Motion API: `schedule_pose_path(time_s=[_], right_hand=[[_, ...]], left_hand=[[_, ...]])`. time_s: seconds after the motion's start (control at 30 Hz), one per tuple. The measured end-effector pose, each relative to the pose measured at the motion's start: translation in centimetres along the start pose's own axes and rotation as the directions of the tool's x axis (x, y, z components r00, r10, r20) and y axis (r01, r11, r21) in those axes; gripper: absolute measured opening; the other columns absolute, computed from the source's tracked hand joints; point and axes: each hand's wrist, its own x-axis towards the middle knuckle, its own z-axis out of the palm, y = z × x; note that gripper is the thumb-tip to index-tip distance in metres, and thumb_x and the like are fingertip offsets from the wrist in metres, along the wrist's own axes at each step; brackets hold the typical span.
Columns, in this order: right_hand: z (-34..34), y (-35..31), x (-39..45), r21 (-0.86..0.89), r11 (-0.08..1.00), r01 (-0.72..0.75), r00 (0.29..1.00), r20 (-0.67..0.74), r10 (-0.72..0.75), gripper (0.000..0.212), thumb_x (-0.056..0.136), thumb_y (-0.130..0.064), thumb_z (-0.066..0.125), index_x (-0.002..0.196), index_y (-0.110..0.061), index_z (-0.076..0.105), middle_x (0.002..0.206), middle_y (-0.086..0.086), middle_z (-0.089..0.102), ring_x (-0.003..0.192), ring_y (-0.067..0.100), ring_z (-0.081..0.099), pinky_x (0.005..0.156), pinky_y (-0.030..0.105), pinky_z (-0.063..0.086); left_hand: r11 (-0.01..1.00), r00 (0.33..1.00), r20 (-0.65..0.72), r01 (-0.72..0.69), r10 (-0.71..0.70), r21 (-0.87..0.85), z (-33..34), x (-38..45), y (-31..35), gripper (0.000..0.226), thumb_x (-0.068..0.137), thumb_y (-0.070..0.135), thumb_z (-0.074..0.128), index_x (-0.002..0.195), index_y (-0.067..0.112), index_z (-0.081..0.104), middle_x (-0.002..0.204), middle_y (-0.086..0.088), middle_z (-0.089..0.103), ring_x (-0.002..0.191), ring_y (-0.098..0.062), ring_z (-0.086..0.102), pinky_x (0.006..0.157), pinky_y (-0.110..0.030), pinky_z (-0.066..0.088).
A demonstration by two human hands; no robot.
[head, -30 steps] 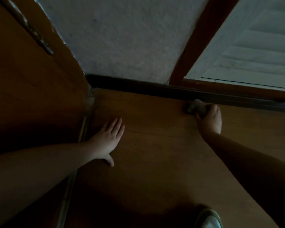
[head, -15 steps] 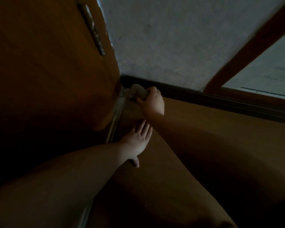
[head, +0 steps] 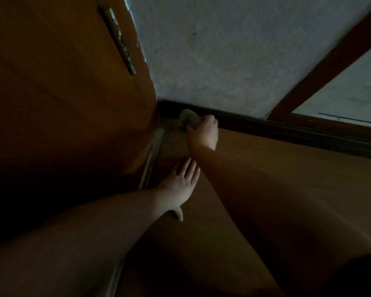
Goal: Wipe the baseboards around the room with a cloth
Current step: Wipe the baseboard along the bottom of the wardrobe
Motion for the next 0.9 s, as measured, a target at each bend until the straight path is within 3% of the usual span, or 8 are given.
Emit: schedule_pose_path(time_s=[0.1,0.3,0.6,0.77,0.9], right_hand=[[-4.9,4.2,0.9,-0.072,0.997,0.028,0.997,-0.064,-0.033,0.041,0.081,-0.022,0.074,0.115,-0.008,0.055,0.12,0.011,0.054,0.11,0.029,0.055,0.084,0.028,0.039],[-13.7,10.4,1.8,-0.172,0.984,0.05,0.991,-0.116,-0.07,0.044,0.081,-0.025,0.076,0.118,-0.014,0.055,0.119,0.005,0.056,0.109,0.022,0.055,0.085,0.027,0.04],[-24.0,17.0,1.8,-0.249,0.956,-0.156,0.959,-0.27,0.087,0.045,0.083,-0.016,0.075,0.123,-0.011,0.054,0.125,0.008,0.054,0.115,0.026,0.054,0.099,0.039,0.046],[-27.3,18.3,1.6,-0.169,0.928,-0.332,0.882,-0.406,0.241,0.044,0.085,-0.011,0.07,0.124,-0.007,0.05,0.13,0.013,0.051,0.122,0.03,0.051,0.106,0.044,0.043],[-24.9,15.8,0.1,-0.139,0.963,-0.232,0.915,-0.368,0.167,0.047,0.082,-0.015,0.074,0.122,-0.011,0.051,0.126,0.009,0.05,0.118,0.025,0.051,0.103,0.044,0.046]], left_hand=[[1.0,1.0,-0.023,0.021,-0.021,0.001,-0.2,-0.4,0.4,0.166,0.047,0.075,0.082,0.148,-0.002,-0.025,0.154,-0.028,-0.033,0.145,-0.049,-0.021,0.12,-0.06,0.003],[1.0,0.999,-0.041,0.029,-0.029,0.002,-0.4,-0.7,0.2,0.159,0.054,0.07,0.082,0.148,0.001,-0.026,0.153,-0.025,-0.037,0.144,-0.045,-0.026,0.12,-0.057,-0.003],[1.0,0.999,-0.039,0.029,-0.029,-0.013,-0.6,-1.0,0.2,0.157,0.056,0.077,0.076,0.149,0.006,-0.028,0.153,-0.021,-0.039,0.145,-0.041,-0.028,0.12,-0.052,-0.004],[1.0,0.998,-0.05,0.023,-0.024,-0.01,-0.7,-1.0,0.1,0.157,0.055,0.079,0.075,0.149,0.006,-0.028,0.154,-0.021,-0.038,0.145,-0.041,-0.027,0.119,-0.051,-0.005],[1.0,0.998,-0.063,0.0,-0.002,-0.03,-0.7,-1.2,0.0,0.156,0.056,0.078,0.076,0.151,0.005,-0.025,0.155,-0.021,-0.036,0.146,-0.041,-0.026,0.12,-0.052,-0.003]])
